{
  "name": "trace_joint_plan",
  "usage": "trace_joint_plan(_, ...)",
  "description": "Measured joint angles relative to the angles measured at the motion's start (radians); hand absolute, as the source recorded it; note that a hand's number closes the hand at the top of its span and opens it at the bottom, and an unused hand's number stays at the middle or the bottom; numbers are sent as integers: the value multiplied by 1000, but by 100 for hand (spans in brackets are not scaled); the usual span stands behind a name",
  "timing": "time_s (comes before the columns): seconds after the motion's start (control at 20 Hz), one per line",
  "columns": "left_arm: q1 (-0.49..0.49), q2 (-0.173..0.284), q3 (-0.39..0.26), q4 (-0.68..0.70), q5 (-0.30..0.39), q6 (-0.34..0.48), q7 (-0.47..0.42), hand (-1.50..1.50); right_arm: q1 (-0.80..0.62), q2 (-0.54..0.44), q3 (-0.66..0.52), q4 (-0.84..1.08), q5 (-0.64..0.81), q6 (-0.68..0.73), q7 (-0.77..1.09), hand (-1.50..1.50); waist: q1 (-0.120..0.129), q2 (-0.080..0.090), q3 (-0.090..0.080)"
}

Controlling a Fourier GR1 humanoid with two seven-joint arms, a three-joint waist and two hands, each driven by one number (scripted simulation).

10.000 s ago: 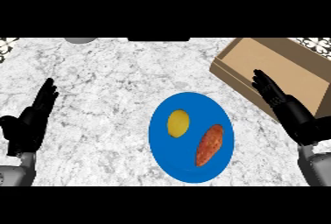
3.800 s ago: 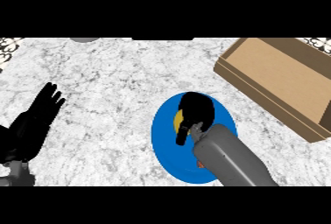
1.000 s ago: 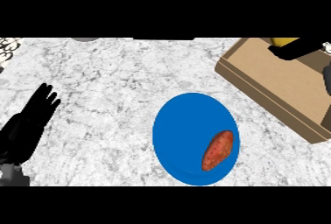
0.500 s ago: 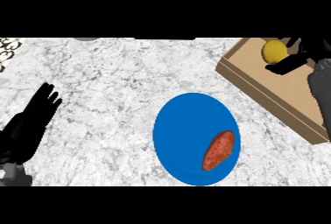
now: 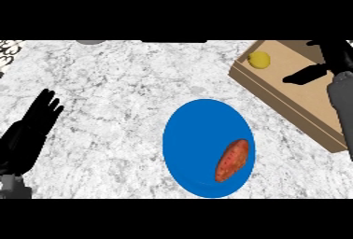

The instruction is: Pick the lemon from the plate and place it in the cardboard box

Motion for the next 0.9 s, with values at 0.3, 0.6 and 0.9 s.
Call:
trace_joint_plan(0.3,-13,0,6,24,-1,-3,-4,0,-18,15,-186,-16,-184,-66,-31,-150,-8,-1,0)
trace_joint_plan(0.6,3,-11,5,13,0,-8,-7,0,-7,-69,-315,10,-322,-21,-54,-150,-5,-1,0)
trace_joint_plan(0.9,-6,-9,10,-3,-8,-1,13,0,37,-192,-403,72,-432,90,-110,-150,-4,-1,0)
